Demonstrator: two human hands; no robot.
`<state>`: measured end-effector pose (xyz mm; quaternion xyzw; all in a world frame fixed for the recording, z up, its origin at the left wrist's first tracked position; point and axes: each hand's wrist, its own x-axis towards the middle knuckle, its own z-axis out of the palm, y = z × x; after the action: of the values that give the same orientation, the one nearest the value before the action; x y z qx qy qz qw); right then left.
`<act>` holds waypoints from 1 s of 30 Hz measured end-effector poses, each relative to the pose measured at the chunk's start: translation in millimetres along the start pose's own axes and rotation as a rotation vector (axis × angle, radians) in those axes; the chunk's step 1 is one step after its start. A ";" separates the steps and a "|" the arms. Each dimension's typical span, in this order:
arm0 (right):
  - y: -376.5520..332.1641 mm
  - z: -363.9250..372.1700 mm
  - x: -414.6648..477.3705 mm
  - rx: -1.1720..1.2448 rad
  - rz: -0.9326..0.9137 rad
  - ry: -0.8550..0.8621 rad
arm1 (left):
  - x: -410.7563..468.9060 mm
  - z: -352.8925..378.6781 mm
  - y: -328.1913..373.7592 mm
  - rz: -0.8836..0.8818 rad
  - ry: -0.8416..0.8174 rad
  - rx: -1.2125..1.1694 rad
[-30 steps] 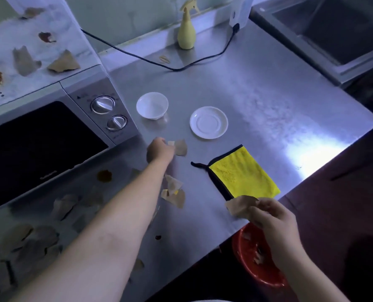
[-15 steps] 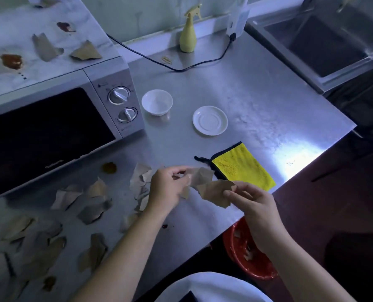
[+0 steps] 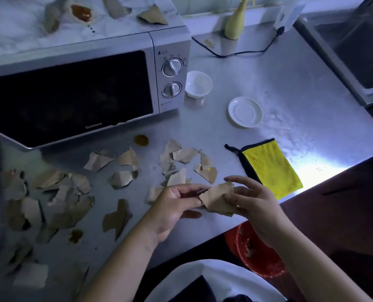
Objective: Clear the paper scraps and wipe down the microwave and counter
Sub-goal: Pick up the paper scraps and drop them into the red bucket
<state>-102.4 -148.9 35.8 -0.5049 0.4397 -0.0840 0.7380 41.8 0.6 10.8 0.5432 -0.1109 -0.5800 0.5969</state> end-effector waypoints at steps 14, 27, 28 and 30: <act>30.8 -32.2 -32.9 0.006 -0.050 0.412 | 74.0 -63.9 -40.5 0.027 0.702 1.403; 42.9 -29.5 -45.9 0.082 -0.061 0.430 | 46.0 -48.6 -29.7 0.380 0.625 0.979; 42.0 -26.7 -44.7 0.070 -0.065 0.422 | 37.7 -45.7 -25.5 0.399 0.577 0.892; 40.7 -19.9 -40.7 0.023 -0.091 0.412 | 18.3 -38.0 -16.6 0.377 0.477 0.693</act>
<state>-154.4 -119.8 23.3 -0.4880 0.5572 -0.2238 0.6335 66.8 9.8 -25.8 0.7994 -0.2548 -0.2489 0.4839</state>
